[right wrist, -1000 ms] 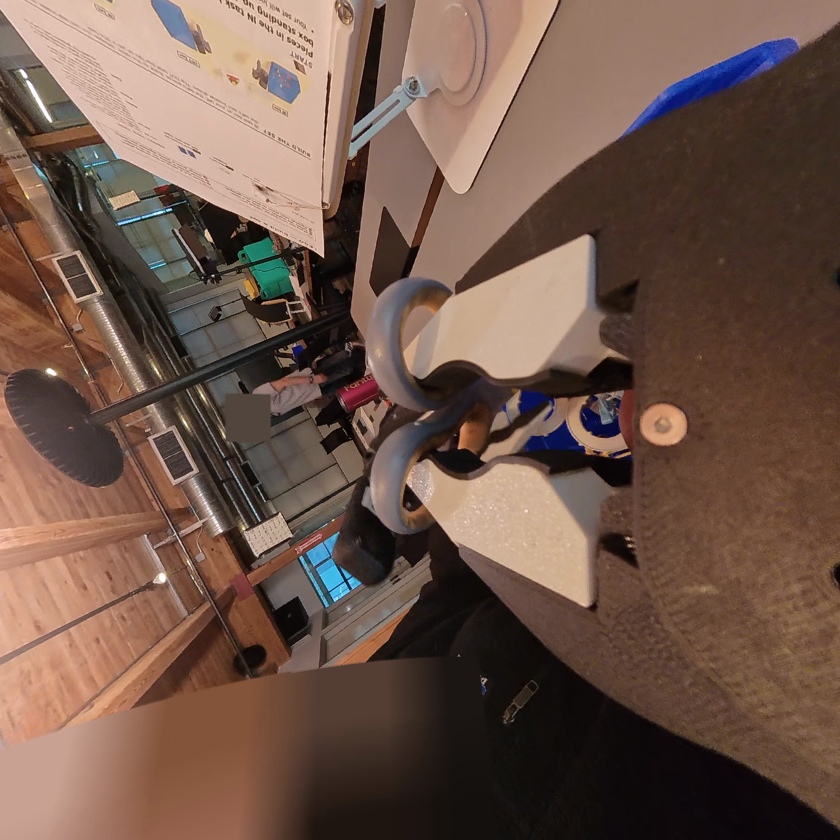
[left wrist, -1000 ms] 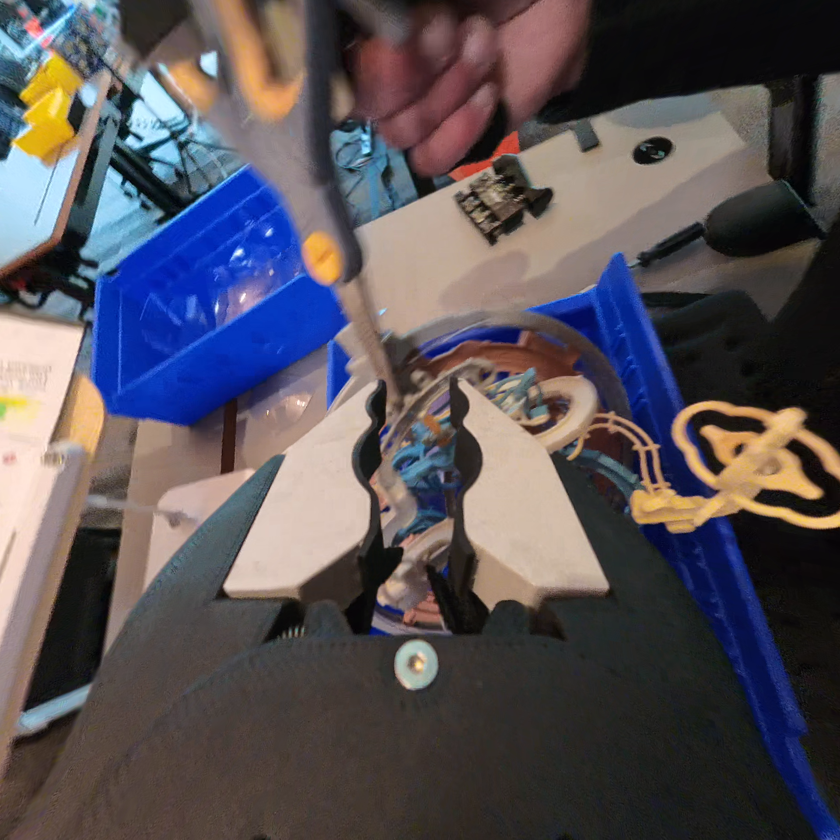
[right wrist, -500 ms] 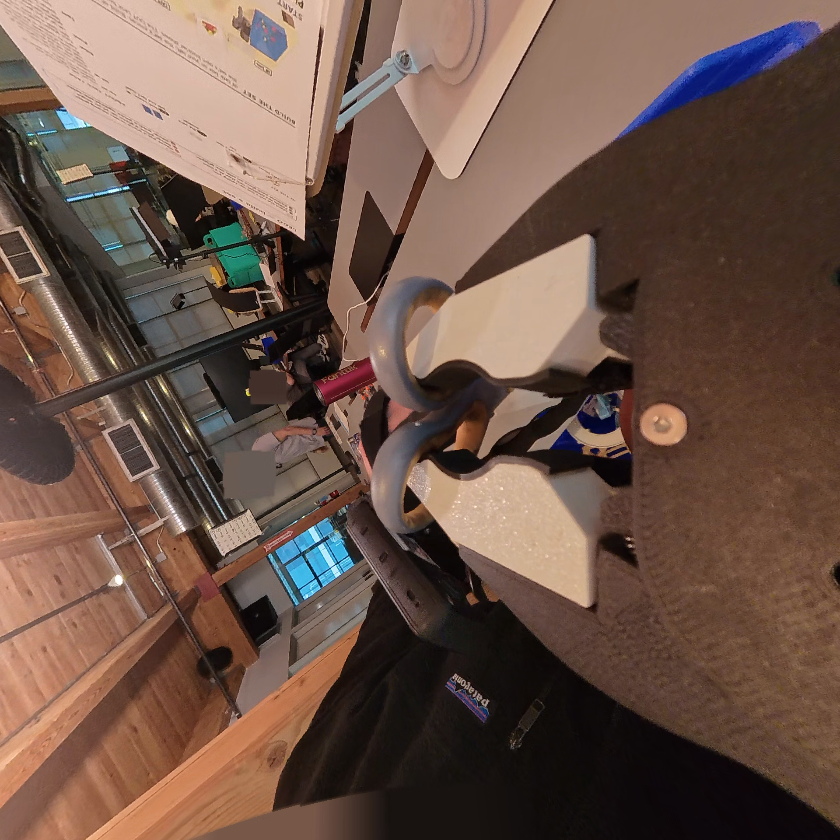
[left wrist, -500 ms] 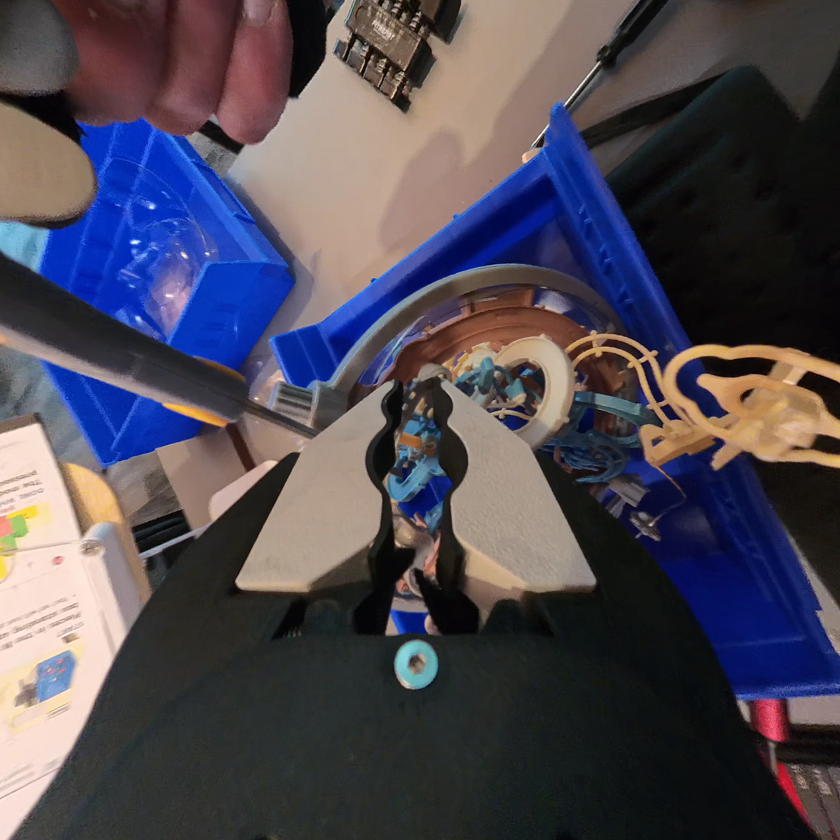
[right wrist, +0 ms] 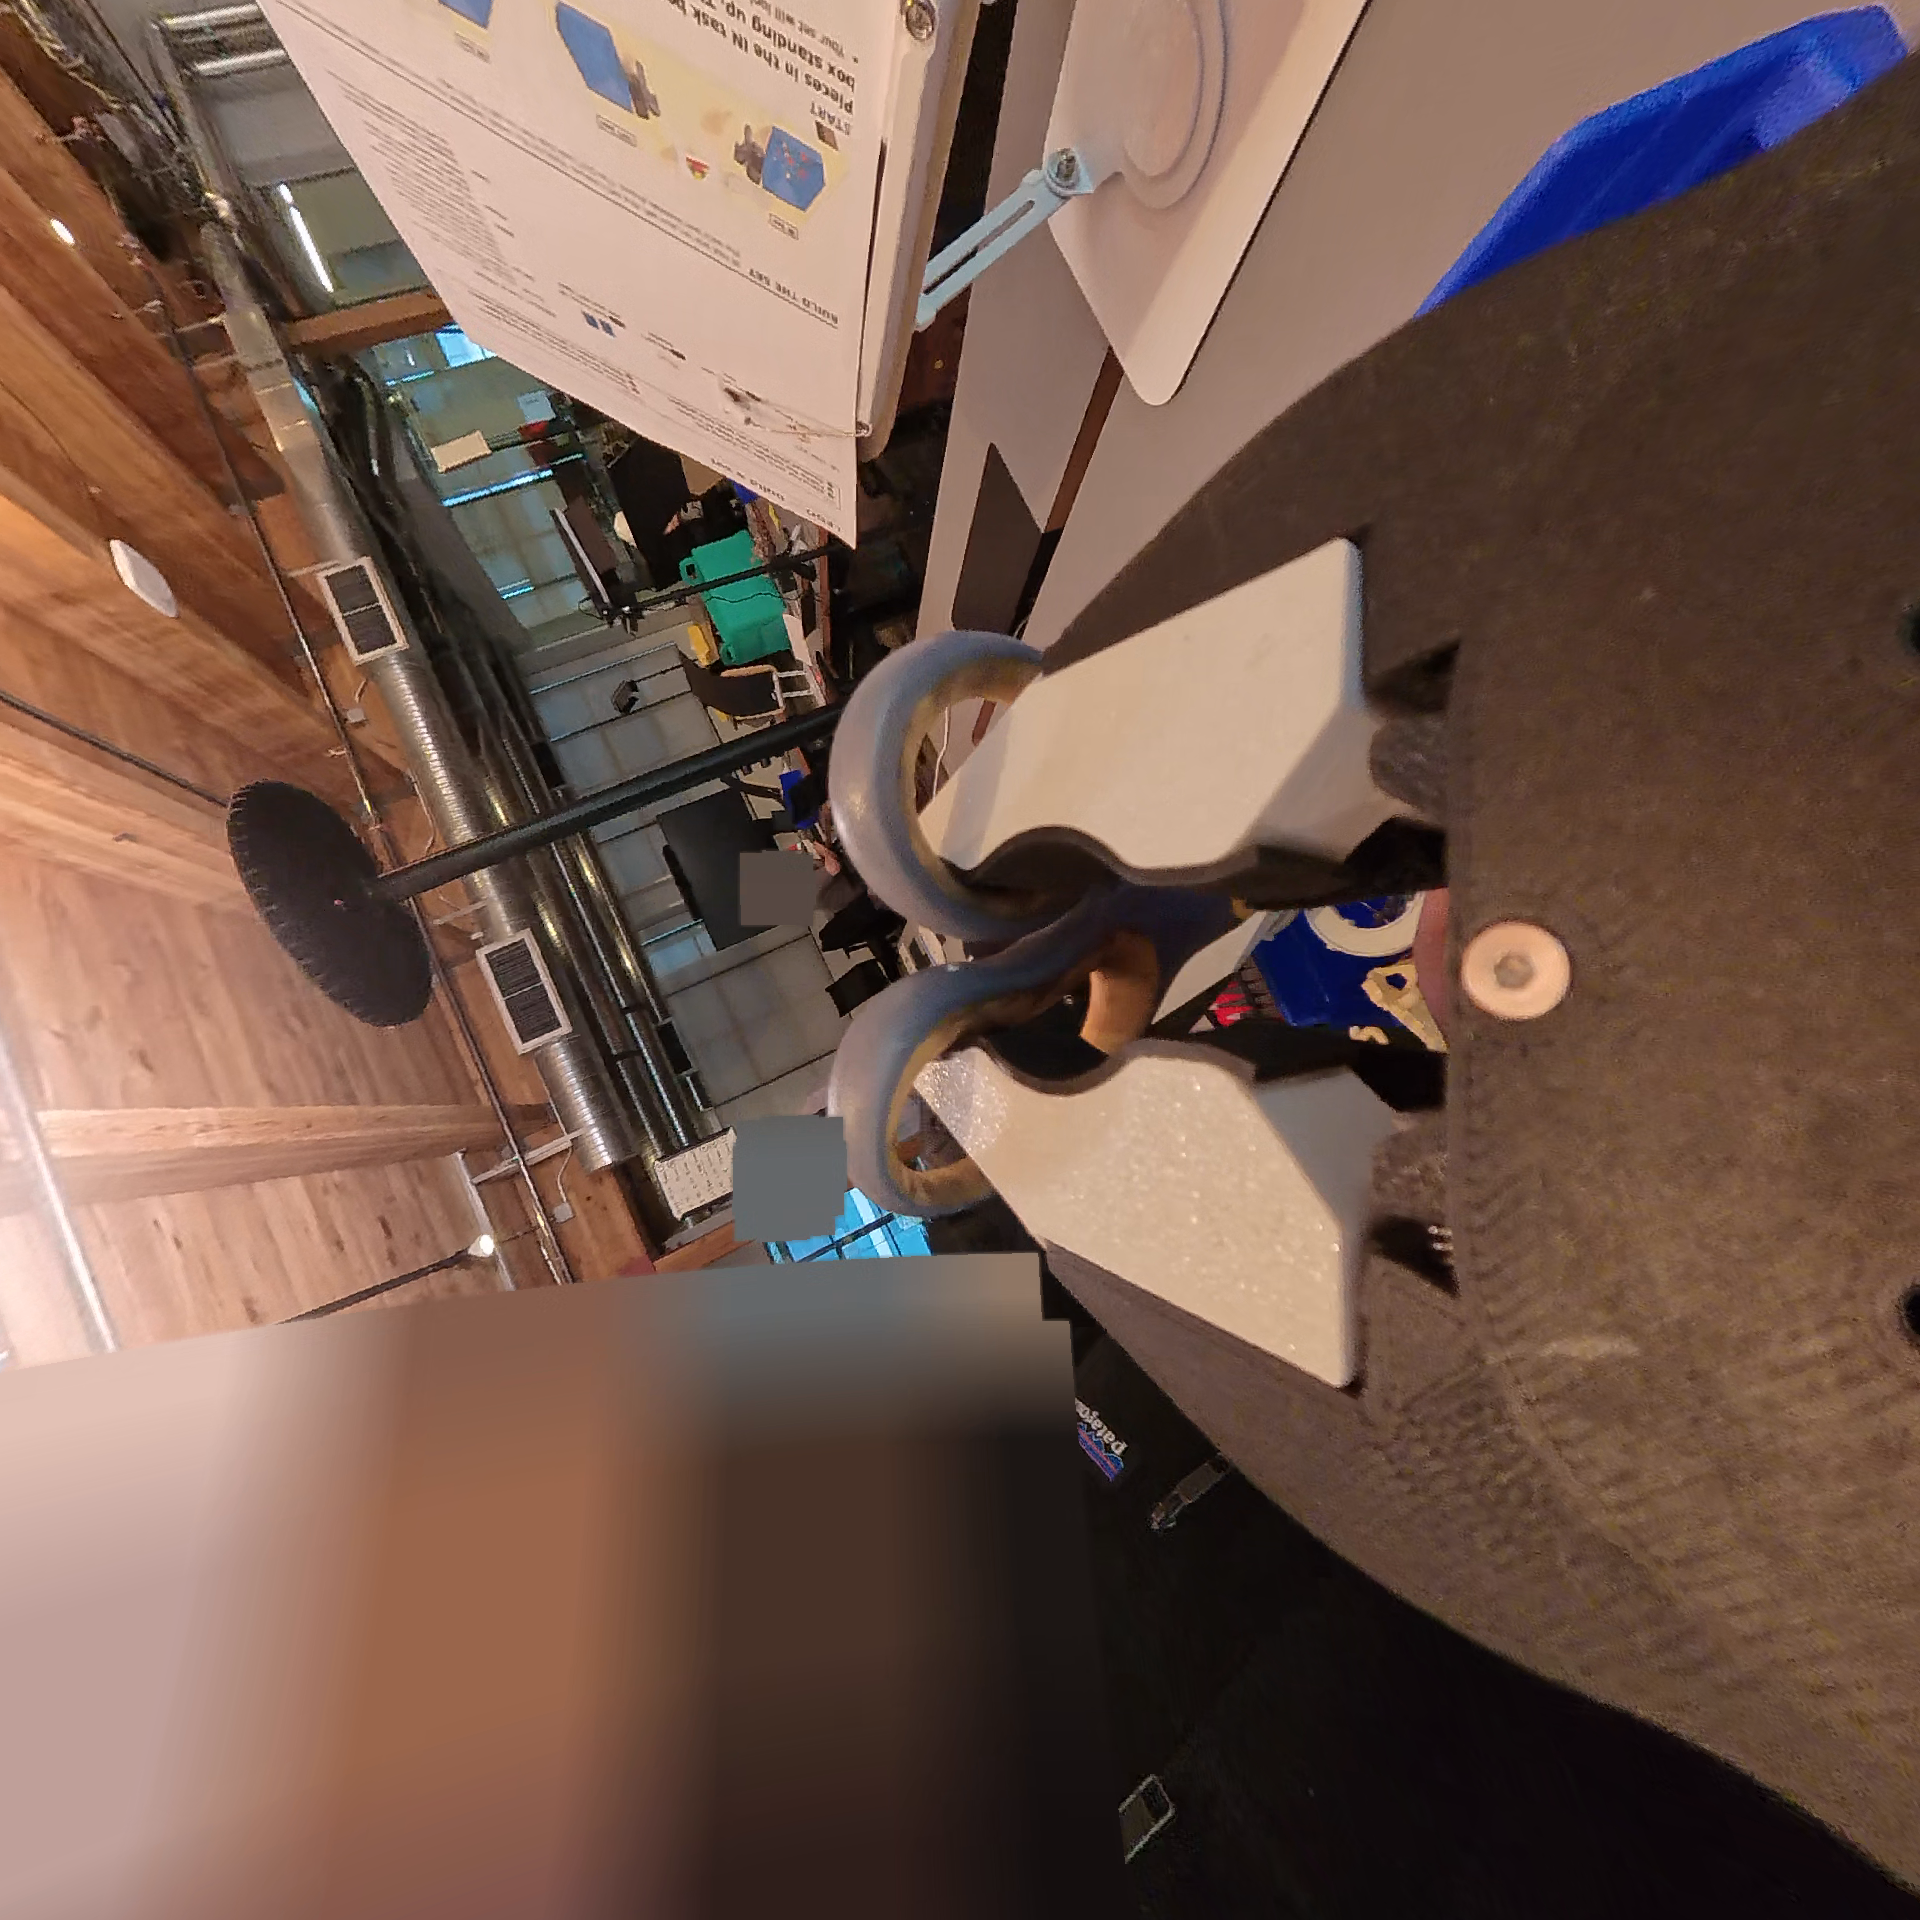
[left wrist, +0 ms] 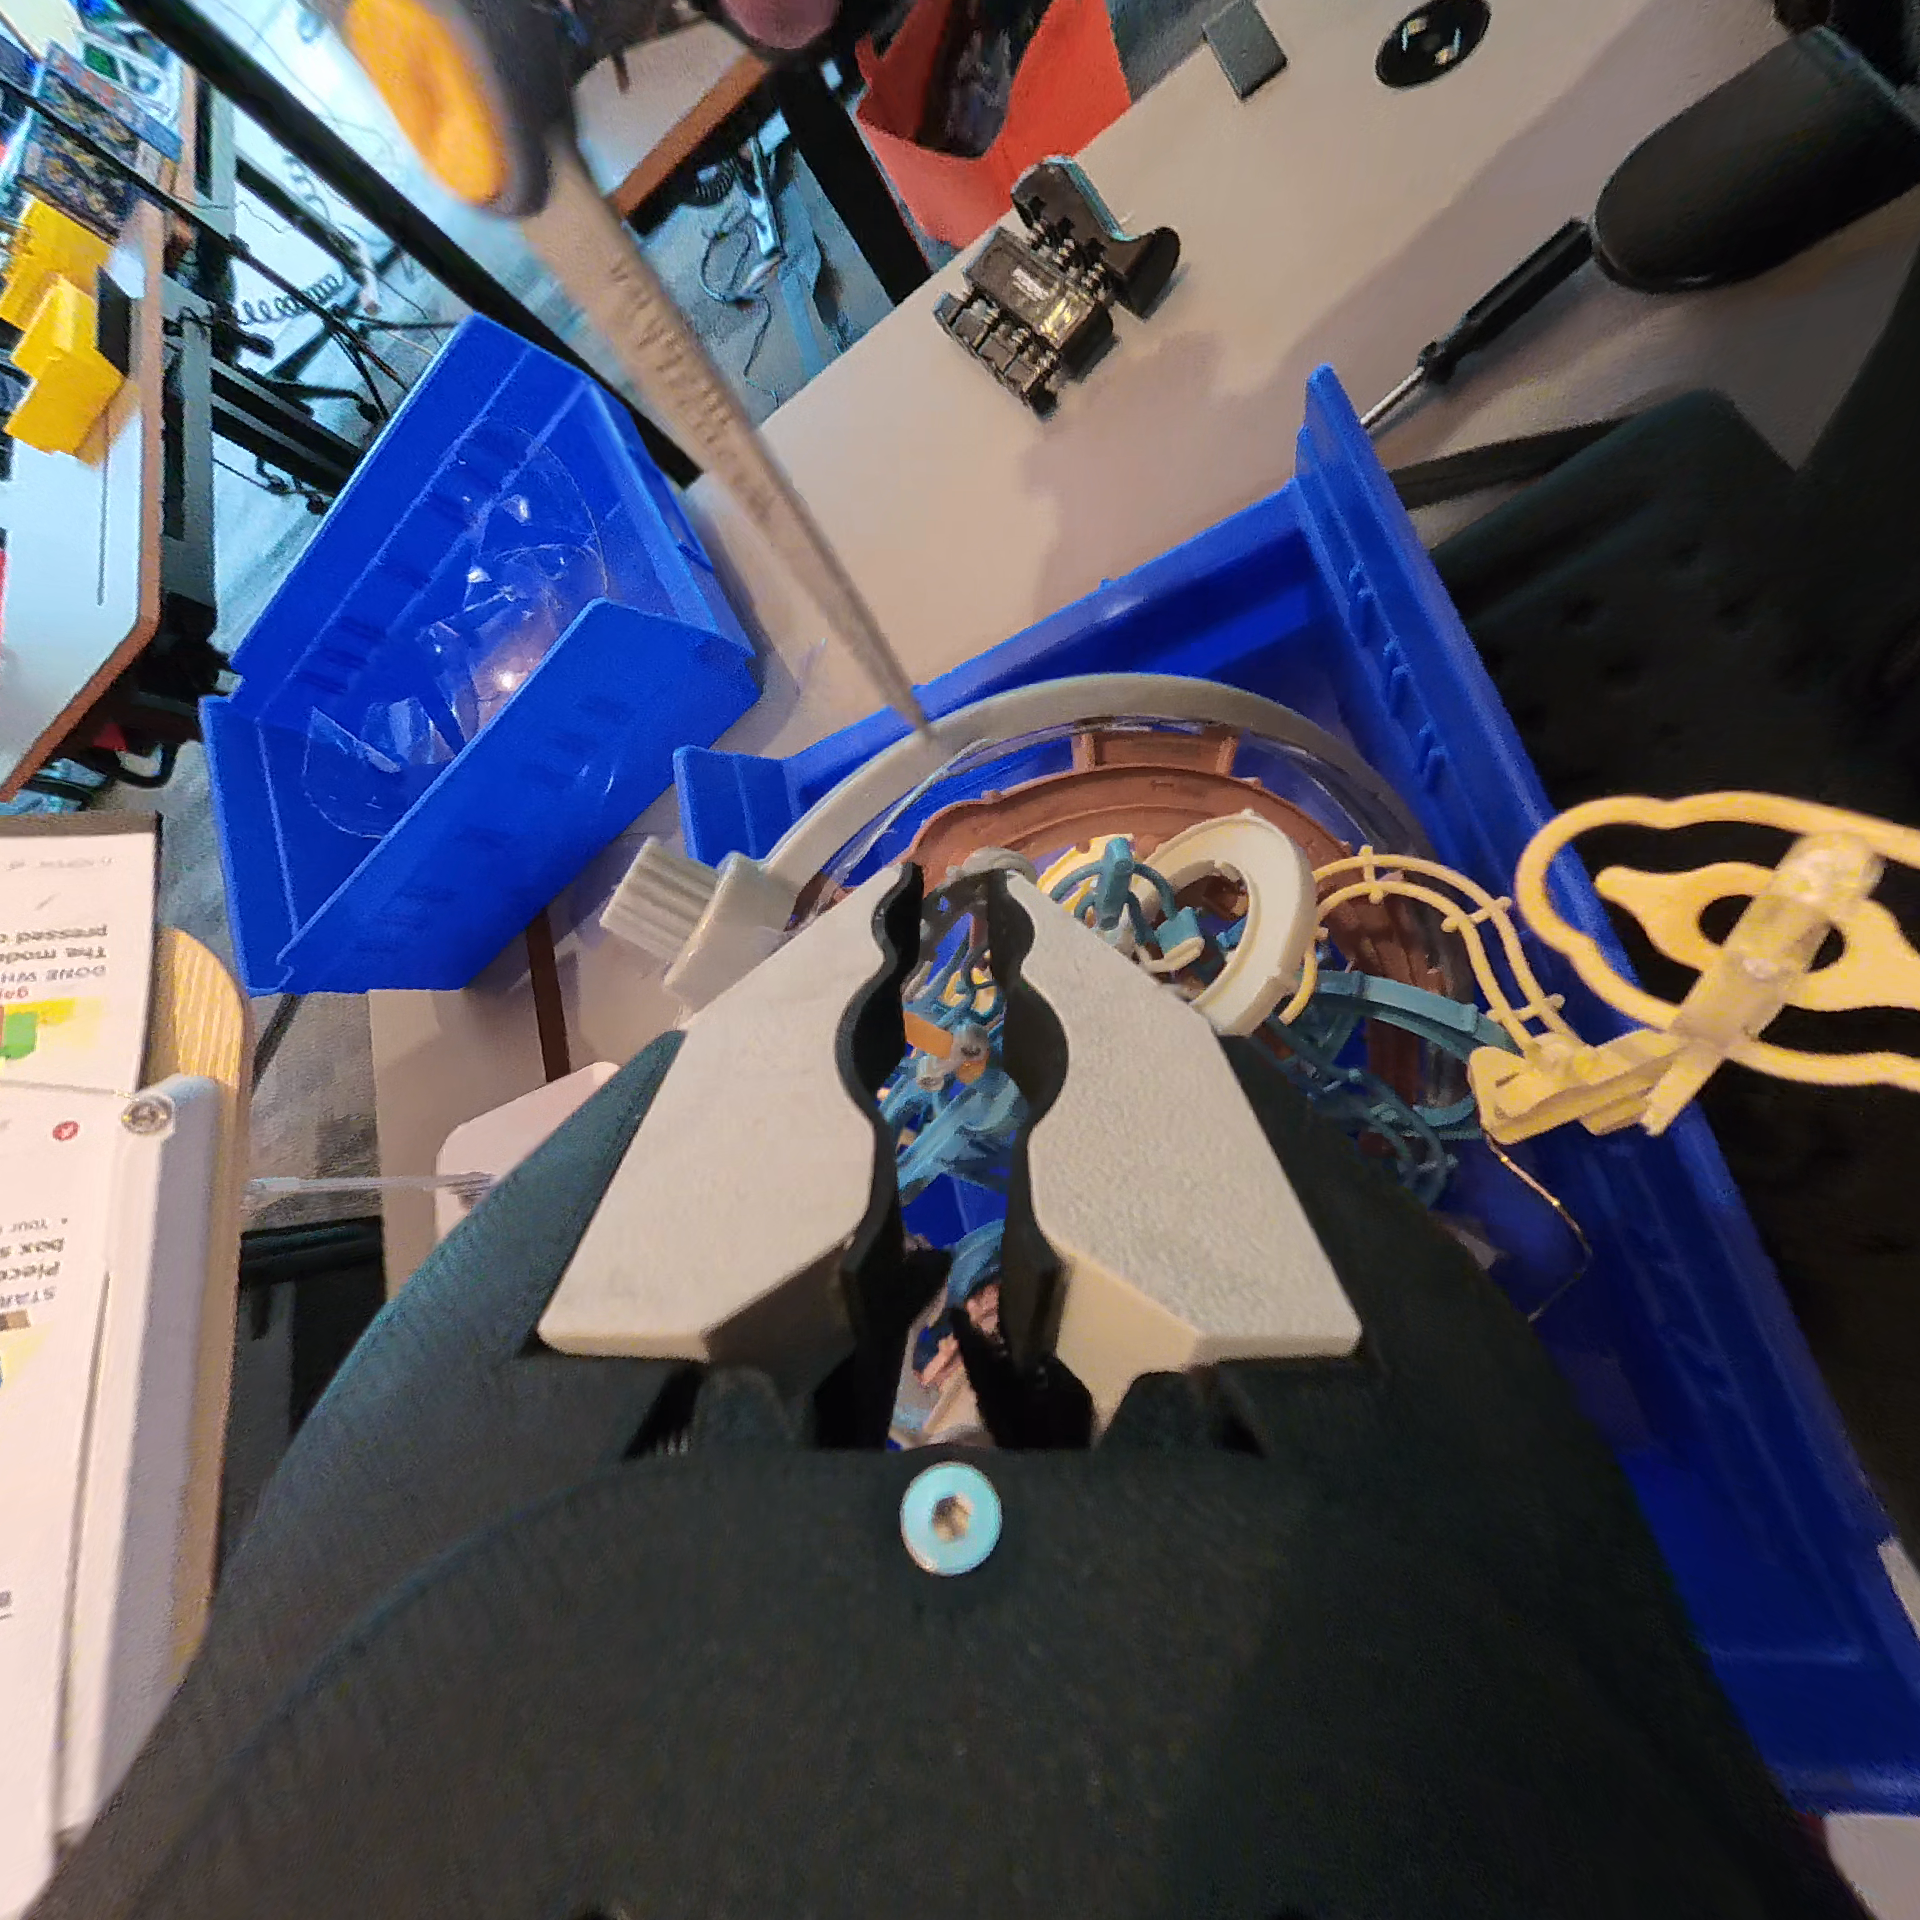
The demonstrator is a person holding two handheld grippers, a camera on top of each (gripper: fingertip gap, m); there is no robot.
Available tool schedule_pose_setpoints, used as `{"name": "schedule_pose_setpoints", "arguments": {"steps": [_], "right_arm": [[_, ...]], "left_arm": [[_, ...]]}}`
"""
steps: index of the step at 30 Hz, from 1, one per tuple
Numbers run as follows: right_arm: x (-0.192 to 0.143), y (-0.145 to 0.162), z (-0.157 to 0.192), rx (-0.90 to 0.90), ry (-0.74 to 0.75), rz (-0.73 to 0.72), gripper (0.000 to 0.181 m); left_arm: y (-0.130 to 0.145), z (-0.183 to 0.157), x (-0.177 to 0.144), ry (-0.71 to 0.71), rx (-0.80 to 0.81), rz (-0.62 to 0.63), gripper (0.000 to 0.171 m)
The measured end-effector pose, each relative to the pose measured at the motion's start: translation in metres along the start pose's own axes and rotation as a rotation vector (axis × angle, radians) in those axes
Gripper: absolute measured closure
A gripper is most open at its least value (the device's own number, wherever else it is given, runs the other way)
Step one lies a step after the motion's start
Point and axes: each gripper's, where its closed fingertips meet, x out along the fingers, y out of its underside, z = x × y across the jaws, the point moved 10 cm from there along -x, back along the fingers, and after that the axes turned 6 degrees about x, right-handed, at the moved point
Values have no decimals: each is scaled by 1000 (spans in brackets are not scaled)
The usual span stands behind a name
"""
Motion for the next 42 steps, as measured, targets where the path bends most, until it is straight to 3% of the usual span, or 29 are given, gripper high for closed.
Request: {"name": "schedule_pose_setpoints", "arguments": {"steps": [12, 21, 25, 26, 28, 30, 36, 39, 41, 42], "right_arm": [[15, 23, -5, -15, 1, -104, 164], [18, 41, 19, -208, 73, -85, 164], [15, 51, 2, -95, 121, -98, 163], [13, 49, -5, -45, 131, -103, 163], [9, 46, -18, 57, 137, -125, 163], [9, 46, -25, 110, 118, -127, 163], [9, 47, -34, 174, 116, -118, 163], [11, 45, -36, 180, 106, -92, 163], [13, 42, -36, 176, 102, -71, 163], [14, 41, -36, 177, 101, -65, 163]], "left_arm": [[6, -7, -5, -87, -63, -48, 161], [7, -8, 1, -120, -89, -49, 161], [6, -10, 3, -150, -86, -41, 163], [6, -10, 2, -173, -109, -61, 171], [3, -15, 3, -128, -171, -144, 171], [4, -19, 5, -164, -125, -87, 171], [8, -7, -21, -259, -323, -122, 170], [15, -4, -31, -252, -448, -51, 137], [21, 0, -35, -193, -576, -11, 90], [26, 0, -33, -105, -664, 5, 75]]}}
